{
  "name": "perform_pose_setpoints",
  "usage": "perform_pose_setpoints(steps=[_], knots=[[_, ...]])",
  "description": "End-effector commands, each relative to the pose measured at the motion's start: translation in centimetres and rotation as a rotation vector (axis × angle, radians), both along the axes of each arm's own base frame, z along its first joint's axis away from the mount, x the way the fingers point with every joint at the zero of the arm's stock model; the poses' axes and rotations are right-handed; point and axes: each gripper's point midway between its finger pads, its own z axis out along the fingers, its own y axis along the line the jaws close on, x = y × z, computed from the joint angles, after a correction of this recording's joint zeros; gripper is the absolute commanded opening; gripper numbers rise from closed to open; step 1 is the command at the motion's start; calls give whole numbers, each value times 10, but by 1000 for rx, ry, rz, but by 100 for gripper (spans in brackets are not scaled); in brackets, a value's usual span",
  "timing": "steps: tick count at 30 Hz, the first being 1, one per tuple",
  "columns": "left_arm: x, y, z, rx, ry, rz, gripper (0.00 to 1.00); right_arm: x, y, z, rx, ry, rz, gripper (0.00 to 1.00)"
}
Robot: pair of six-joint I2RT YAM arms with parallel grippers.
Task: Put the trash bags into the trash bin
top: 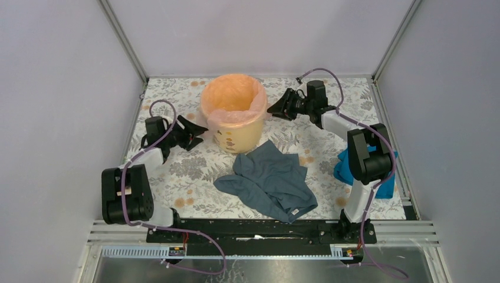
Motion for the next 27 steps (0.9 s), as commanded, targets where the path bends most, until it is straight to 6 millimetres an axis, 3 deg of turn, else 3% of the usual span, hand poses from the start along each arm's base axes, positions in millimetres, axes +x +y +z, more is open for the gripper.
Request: perform_pose_setpoints(steps=[1, 6, 10, 21, 27], knots=[[18, -2, 6, -19, -91, 24, 57, -1, 15, 4, 85, -21, 40, 38], [15, -3, -17, -38, -47, 35, 34, -5, 24, -20, 139, 25, 59, 10], [13, -2, -30, -42, -23, 45, 14, -8, 24, -45, 131, 63, 42, 2], [4, 8, -66, 35, 77, 102, 5, -7, 9, -117, -70, 122, -4, 0], [-6, 14, -85, 81, 136, 133, 4, -11, 8, -141, -169, 137, 14, 2]])
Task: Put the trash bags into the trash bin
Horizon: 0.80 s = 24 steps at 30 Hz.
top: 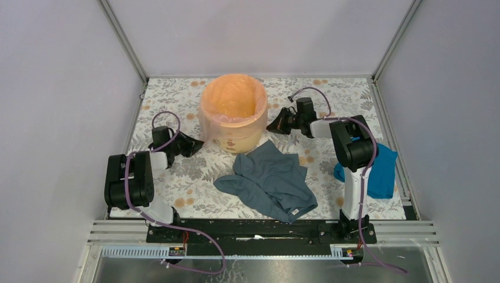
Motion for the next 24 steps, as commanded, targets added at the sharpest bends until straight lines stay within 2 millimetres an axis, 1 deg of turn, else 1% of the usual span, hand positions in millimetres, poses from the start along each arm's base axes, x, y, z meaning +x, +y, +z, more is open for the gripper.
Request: perform_pose_setpoints(steps=[1, 3, 5, 6, 7, 9, 10, 11, 12, 13, 14, 15, 16, 17, 19, 20, 21, 22, 23, 24], knots=[[-11, 6, -24, 56, 56, 25, 5, -5, -3, -29, -112, 17, 18, 4], [-10, 4, -20, 38, 45, 16, 6, -5, -4, -22, -126, 11, 23, 8], [-8, 4, -11, 38, 24, 13, 10, -3, -10, -8, -174, -16, 22, 14], [-6, 5, -5, 49, 10, 13, 12, 0, -17, 1, -218, -45, 17, 20], [-6, 6, 0, 62, 1, 14, 14, 2, -24, 9, -264, -58, 3, 32], [-5, 9, 10, 87, -16, 19, 18, 8, -46, 29, -375, -85, -47, 50], [-5, 10, 12, 98, -21, 18, 19, 13, -59, 38, -434, -104, -76, 57], [-5, 11, 13, 111, -24, 16, 21, 17, -75, 47, -527, -124, -115, 65], [-6, 12, 12, 124, -24, 14, 21, 23, -97, 56, -636, -142, -174, 72], [-6, 12, 11, 134, -24, 10, 22, 27, -112, 69, -715, -169, -214, 78], [-8, 12, 9, 141, -20, 5, 23, 30, -127, 83, -785, -193, -249, 82], [-9, 12, 8, 141, -20, 3, 23, 33, -136, 100, -833, -220, -269, 84], [-10, 12, 8, 138, -20, 2, 23, 36, -143, 118, -868, -251, -286, 86], [-10, 11, 8, 133, -22, 1, 23, 39, -146, 137, -885, -282, -295, 87], [-10, 10, 9, 127, -26, 3, 24, 43, -137, 180, -893, -374, -287, 89], [-10, 9, 9, 125, -27, 2, 25, 43, -124, 201, -894, -434, -267, 90], [-9, 9, 9, 123, -28, 2, 25, 41, -107, 221, -896, -495, -239, 93], [-9, 9, 9, 121, -29, 1, 26, 37, -85, 241, -894, -563, -200, 96], [-8, 8, 10, 119, -30, -1, 26, 31, -62, 255, -895, -624, -154, 99], [-8, 8, 10, 117, -31, -1, 27, 24, -39, 267, -887, -678, -108, 100]])
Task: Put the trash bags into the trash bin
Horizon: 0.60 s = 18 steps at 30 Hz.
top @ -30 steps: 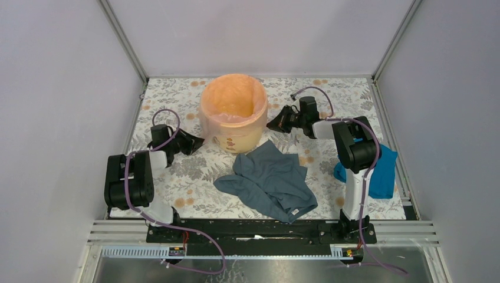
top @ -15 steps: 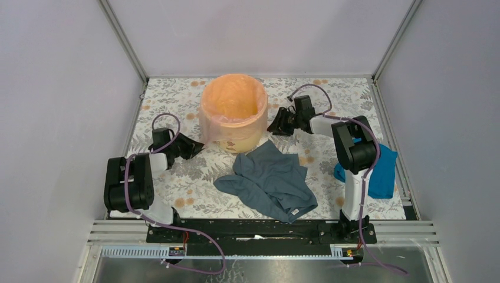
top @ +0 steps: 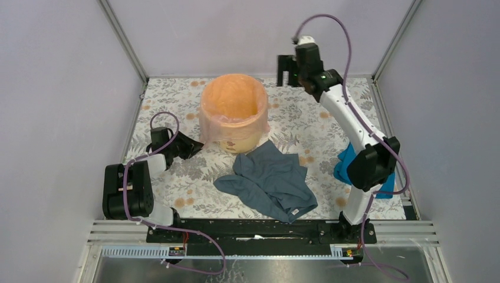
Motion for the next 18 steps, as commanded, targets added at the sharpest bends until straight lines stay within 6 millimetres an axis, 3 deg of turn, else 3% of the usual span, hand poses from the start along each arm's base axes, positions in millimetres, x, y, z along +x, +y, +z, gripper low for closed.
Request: perform_pose_setpoints(steps=[1, 4, 7, 8, 10, 15, 18], knots=[[8, 1, 11, 20, -57, -10, 27, -46, 87, 74, -155, -156, 265, 100], [7, 0, 10, 21, -55, -12, 28, -65, 150, 77, -108, -173, 455, 100], [5, -1, 10, 20, -55, -13, 28, -77, 196, 53, -121, -130, 609, 100], [4, -1, 10, 20, -55, -15, 28, -77, 203, 43, -129, -105, 620, 100], [3, -2, 11, 20, -57, -18, 28, -75, 211, 21, -152, -44, 637, 100], [2, -2, 13, 18, -63, -22, 29, -70, 207, -38, -280, 93, 661, 100], [3, -2, 14, 17, -67, -22, 30, -76, 207, -61, -316, 143, 694, 100]])
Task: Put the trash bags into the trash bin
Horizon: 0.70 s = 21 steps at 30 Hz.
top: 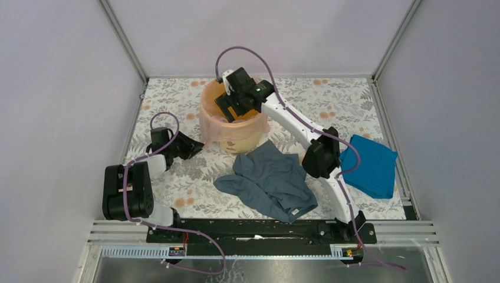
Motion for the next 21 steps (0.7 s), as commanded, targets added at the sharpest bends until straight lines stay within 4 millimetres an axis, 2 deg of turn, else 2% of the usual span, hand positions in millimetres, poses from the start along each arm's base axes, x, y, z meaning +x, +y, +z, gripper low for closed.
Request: perform_pose_setpoints(steps=[1, 11, 21], knots=[[5, -2, 13, 16, -66, -20, 30, -13, -13, -15, -97, 48, 57, 100], [7, -3, 25, 15, -93, -30, 31, -13, -8, -87, -199, 155, 121, 100], [8, -2, 36, 34, -116, -34, 32, -12, -3, -133, -226, 206, 139, 100]])
